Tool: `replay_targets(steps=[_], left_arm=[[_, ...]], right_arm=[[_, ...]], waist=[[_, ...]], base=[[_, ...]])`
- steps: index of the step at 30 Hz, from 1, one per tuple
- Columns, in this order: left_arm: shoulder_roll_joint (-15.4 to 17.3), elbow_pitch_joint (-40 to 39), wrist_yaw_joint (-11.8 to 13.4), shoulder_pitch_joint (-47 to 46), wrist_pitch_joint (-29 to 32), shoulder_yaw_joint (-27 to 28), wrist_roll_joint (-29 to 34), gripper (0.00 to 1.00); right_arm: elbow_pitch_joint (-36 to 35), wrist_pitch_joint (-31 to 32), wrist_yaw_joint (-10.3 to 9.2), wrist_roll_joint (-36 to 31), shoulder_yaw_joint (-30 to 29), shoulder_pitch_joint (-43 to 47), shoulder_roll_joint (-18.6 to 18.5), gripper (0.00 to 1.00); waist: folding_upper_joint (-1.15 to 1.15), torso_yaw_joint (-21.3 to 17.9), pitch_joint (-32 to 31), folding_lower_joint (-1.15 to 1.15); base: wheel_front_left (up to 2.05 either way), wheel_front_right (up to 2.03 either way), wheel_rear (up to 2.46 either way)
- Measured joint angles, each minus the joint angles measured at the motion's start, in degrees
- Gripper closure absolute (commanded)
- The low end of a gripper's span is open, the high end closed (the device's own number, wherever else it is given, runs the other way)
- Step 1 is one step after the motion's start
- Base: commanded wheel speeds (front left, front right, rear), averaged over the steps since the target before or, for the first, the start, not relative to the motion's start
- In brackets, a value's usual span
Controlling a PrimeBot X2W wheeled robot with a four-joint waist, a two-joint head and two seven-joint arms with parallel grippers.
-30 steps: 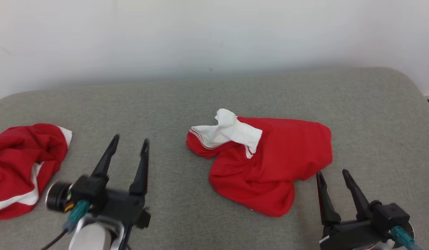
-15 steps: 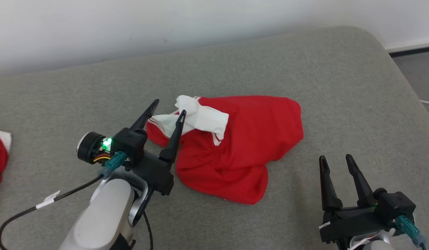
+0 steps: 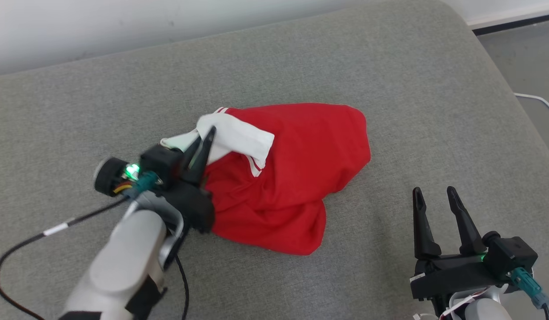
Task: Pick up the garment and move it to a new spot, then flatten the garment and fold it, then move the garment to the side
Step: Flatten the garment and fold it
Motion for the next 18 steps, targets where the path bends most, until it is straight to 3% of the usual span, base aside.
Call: replay_targets(steps=[5, 8, 18], left_arm=[[1.4, -1.8, 0.0, -2.9, 0.0, 3.9, 0.0, 1.00], [4.4, -3.9, 0.0, -6.8, 0.0, 6.2, 1.1, 1.00], [11.9, -10.5, 0.0, -20.2, 1.1, 5.8, 3.4, 1.00]], right_arm=[[0.1, 0.0, 0.00, -0.1, -0.1, 0.0, 0.2, 0.00], [0.5, 0.0, 0.00, -0.1, 0.0, 0.3, 0.3, 0.00], [2.0, 0.0, 0.00, 0.0, 0.5, 2.6, 0.5, 0.00]], waist=[[0.00, 1.1, -0.4, -0.01], [0.00, 2.4, -1.8, -0.01], [0.00, 4.6, -6.4, -0.01]], base=[[0.00, 0.00, 0.00], [0.00, 0.00, 0.00], [0.00, 0.00, 0.00]])
